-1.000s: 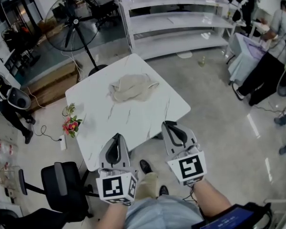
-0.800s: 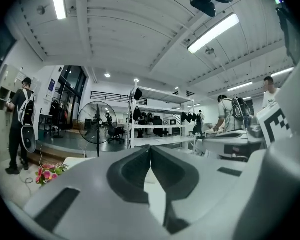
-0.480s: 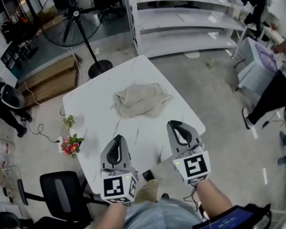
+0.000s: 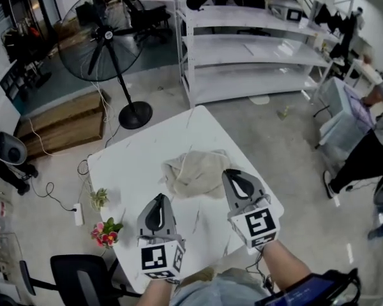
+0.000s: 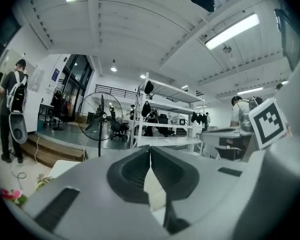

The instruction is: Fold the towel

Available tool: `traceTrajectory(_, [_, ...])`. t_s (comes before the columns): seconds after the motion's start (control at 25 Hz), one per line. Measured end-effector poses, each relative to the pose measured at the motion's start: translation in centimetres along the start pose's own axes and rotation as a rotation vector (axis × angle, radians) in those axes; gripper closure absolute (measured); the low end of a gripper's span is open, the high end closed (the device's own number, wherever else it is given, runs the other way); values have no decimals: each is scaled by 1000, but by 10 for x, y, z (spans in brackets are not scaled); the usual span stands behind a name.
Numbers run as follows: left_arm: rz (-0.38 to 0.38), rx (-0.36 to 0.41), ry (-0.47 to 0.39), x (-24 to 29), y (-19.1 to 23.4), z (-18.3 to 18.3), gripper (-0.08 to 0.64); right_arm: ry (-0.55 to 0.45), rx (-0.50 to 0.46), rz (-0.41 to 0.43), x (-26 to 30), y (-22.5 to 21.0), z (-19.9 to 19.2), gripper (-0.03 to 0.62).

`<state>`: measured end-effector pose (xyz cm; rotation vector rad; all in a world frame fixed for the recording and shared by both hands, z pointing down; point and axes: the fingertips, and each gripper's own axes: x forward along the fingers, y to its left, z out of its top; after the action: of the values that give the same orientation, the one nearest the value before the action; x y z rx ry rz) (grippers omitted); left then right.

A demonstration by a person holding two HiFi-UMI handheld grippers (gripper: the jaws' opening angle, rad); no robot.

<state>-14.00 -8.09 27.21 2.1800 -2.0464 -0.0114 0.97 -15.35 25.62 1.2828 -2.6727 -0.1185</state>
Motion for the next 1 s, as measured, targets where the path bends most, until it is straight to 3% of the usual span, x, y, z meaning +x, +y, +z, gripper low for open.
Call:
traceTrajectory(0.32, [13, -17, 2, 23, 18, 10, 551, -28, -79, 43, 43, -13, 33, 572])
traceTrajectory(0.52, [55, -26, 49, 43, 30, -10, 549, -14, -97, 116, 80, -19, 22, 566])
traceTrajectory(0.84, [92, -95, 178, 86, 32, -86, 471, 127, -108, 311, 139, -17, -61, 508])
traceTrajectory(1.0, [117, -159, 277, 97, 30, -137, 420, 233, -110, 429, 160, -8, -114, 433])
